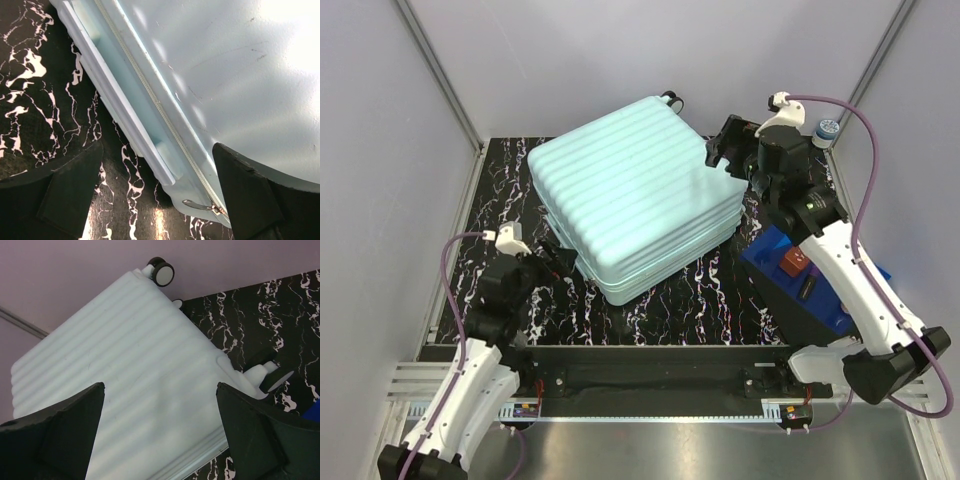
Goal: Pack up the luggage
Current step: Zip the luggage at the center of the board.
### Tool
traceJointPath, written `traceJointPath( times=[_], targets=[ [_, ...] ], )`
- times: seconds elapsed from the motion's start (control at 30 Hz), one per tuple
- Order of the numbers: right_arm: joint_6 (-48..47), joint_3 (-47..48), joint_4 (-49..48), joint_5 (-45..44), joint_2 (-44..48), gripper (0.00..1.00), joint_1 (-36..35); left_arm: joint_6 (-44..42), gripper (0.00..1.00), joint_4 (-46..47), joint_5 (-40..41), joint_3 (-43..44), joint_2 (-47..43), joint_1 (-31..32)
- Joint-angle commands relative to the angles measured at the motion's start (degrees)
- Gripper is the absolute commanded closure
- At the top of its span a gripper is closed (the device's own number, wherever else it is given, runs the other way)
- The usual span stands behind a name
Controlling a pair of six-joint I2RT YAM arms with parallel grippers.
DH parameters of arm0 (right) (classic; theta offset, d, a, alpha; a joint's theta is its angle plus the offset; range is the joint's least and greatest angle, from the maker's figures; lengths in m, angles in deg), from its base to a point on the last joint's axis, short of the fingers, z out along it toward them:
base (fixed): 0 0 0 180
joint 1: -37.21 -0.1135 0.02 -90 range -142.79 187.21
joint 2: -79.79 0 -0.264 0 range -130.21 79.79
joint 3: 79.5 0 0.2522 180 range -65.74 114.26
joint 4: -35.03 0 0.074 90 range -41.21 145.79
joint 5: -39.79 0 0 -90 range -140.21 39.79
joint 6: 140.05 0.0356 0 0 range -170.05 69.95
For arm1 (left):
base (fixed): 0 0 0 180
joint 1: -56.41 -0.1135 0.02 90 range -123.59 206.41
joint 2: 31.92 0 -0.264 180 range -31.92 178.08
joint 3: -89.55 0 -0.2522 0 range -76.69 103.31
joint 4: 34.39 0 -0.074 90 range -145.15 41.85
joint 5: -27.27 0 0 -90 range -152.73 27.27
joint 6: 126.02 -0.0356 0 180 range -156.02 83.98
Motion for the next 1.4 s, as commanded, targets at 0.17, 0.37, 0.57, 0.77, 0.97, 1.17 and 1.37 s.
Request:
traceJointPath(
  times=[0.17,0.37,0.57,0.77,0.97,1.17,1.37],
  targets=[
    [8.44,-4.08,1.15,18.09,-3.62,0.00,22.57,-0.93,0.03,2.28,-3.56,-1.70,-3.23,-0.10],
    [11.18,-4.27,4.31,22.07,-7.48,0.00,23.57,-1.19,0.03,4.39,-4.27,-3.80,-5.08,-0.10],
    [17.25,-2.59,6.60,18.46,-11.01,0.00,23.57,-1.90,0.03,6.15,-5.06,-6.09,-5.78,-0.01],
    [23.05,-1.72,6.95,12.66,-13.90,0.00,23.48,-3.04,0.04,8.52,-5.59,-8.64,-7.36,-0.01],
    [23.49,0.75,7.48,11.96,-19.44,0.00,23.48,-4.00,0.05,12.48,-7.87,-11.19,-9.73,-0.01],
    [22.09,3.38,8.53,13.27,-24.98,0.00,23.31,-5.76,0.08,15.64,-9.63,-13.04,-9.82,1.04],
    [19.19,2.95,8.53,12.22,-24.90,0.17,22.34,-8.92,0.09,18.19,-10.33,-14.61,-8.77,3.15]
  ],
)
